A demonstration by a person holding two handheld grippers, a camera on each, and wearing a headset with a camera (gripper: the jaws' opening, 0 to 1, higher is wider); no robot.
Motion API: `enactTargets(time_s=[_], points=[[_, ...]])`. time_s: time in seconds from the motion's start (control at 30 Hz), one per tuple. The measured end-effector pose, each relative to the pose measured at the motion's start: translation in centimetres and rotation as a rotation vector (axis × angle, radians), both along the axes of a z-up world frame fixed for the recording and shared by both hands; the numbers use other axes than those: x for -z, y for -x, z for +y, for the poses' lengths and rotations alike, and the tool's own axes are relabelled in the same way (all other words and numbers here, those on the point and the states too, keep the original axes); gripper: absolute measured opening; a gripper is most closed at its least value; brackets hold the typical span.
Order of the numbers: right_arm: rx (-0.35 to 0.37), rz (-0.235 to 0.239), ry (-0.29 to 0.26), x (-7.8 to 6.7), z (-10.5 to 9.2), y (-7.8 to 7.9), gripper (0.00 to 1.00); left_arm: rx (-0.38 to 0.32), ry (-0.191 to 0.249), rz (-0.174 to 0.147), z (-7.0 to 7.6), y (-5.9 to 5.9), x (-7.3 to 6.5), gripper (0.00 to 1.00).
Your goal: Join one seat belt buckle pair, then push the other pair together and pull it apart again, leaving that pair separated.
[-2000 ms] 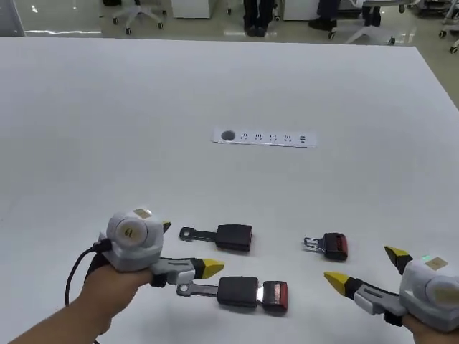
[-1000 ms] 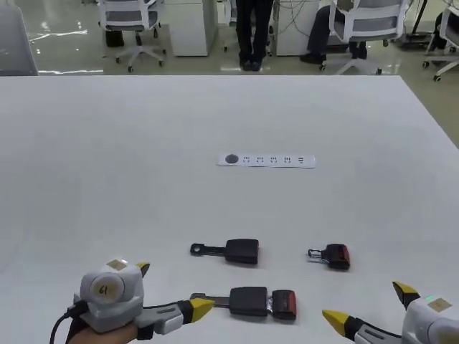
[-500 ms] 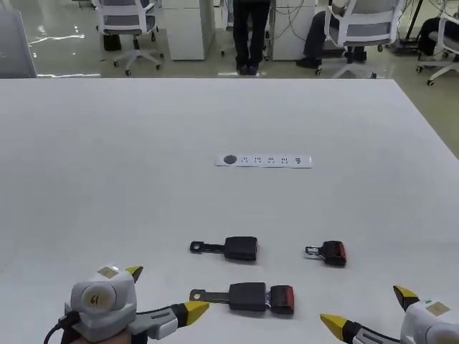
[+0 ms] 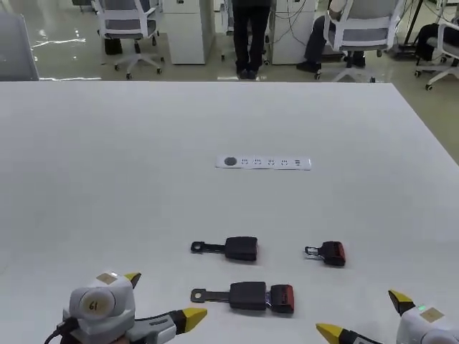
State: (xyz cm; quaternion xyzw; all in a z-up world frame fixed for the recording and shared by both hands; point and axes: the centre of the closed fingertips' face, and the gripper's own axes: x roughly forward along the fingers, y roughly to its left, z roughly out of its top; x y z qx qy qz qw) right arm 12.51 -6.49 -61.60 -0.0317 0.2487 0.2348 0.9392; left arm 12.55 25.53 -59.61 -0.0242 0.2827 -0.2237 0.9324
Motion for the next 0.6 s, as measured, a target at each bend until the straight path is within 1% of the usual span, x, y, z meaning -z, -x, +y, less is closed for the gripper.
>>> enactTargets(time_s=[0.13,0.2,0.3,0.6], points=[[0.001,0.002,-0.003,0.03,-0.03,0.09,0.98,-0.003,0.005,0.008,-0.11,0.15,0.03,1.00],[-0.001,0.002,0.004,0.14,-0.11,0.14,0.98,-0.002,0.005,0.005,-0.15,0.16,0.03,1.00],[0.001,0.012,0.004,0.31,-0.28,0.34,0.98,0.004,0.003,0.012,-0.29,0.36,0.16,1.00],[-0.004,0.014,0.011,0.21,-0.36,0.47,0.98,0.000,-0.001,0.013,-0.31,0.52,-0.11,1.00]])
